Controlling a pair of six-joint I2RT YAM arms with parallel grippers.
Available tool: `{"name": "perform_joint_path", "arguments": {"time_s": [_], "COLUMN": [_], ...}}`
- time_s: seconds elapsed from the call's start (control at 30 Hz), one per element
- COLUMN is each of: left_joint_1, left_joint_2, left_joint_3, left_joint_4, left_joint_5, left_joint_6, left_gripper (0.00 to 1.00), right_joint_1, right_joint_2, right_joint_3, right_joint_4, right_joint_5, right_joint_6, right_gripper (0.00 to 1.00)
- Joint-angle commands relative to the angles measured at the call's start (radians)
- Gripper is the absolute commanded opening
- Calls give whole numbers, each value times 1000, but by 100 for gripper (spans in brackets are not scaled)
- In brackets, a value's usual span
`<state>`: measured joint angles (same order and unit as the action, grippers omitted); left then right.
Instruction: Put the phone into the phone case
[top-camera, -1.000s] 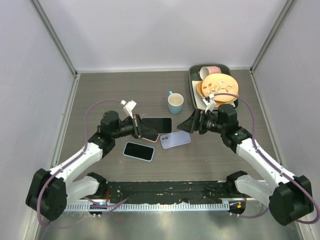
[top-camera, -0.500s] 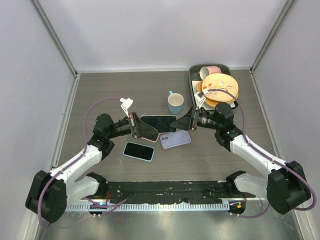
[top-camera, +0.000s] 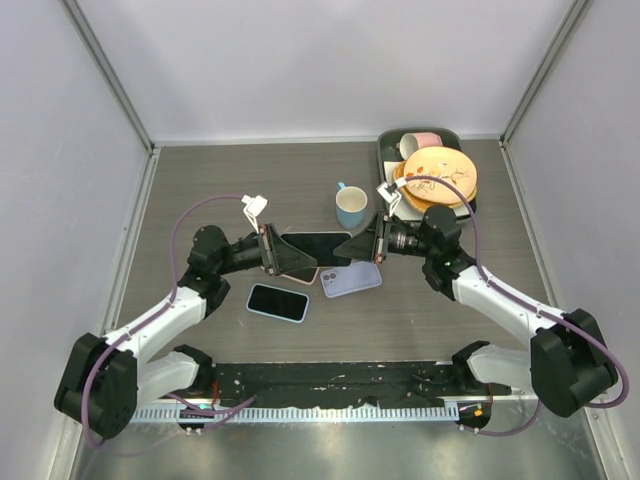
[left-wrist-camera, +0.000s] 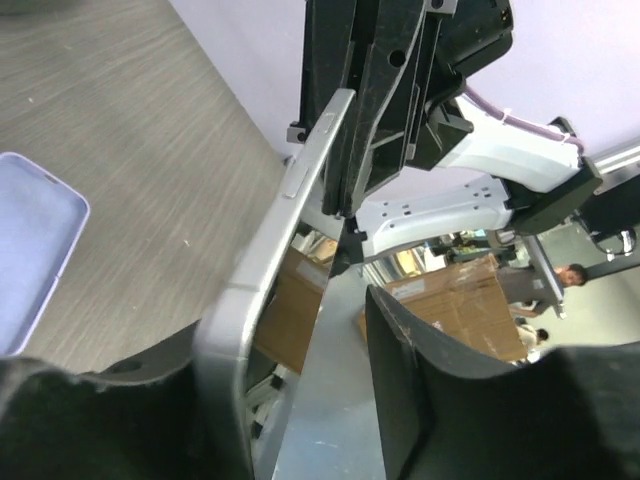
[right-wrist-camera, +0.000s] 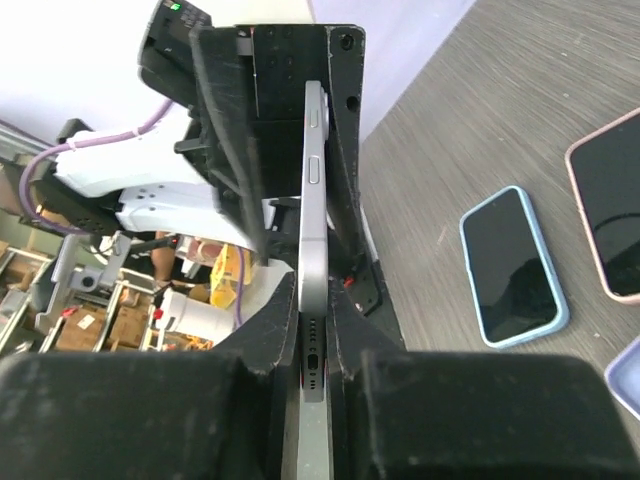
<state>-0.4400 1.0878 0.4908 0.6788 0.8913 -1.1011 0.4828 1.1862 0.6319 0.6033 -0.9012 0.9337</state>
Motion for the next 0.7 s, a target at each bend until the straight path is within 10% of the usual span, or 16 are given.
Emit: {"name": "perform_joint_path", "arguments": {"time_s": [0.0, 0.17, 0.67], "left_joint_1": [-6, -6, -138], "left_joint_2": [-28, -71, 170], "left_joint_3": [55, 98, 331], "left_joint_4": [-94, -439, -1034], "left_joint_5": [-46, -166, -708], "left_joint_6": [111, 289, 561], "left_gripper": [58, 78, 79], "right_joint_1": [2, -55, -387], "right_joint_2": [-11, -31, -69], "right_joint_3": [67, 117, 94], "right_joint_4": [-188, -416, -761], "right_joint_5": [68, 159, 254], "right_joint_6": [-133, -265, -403], "right_gripper": [1, 1, 1]}}
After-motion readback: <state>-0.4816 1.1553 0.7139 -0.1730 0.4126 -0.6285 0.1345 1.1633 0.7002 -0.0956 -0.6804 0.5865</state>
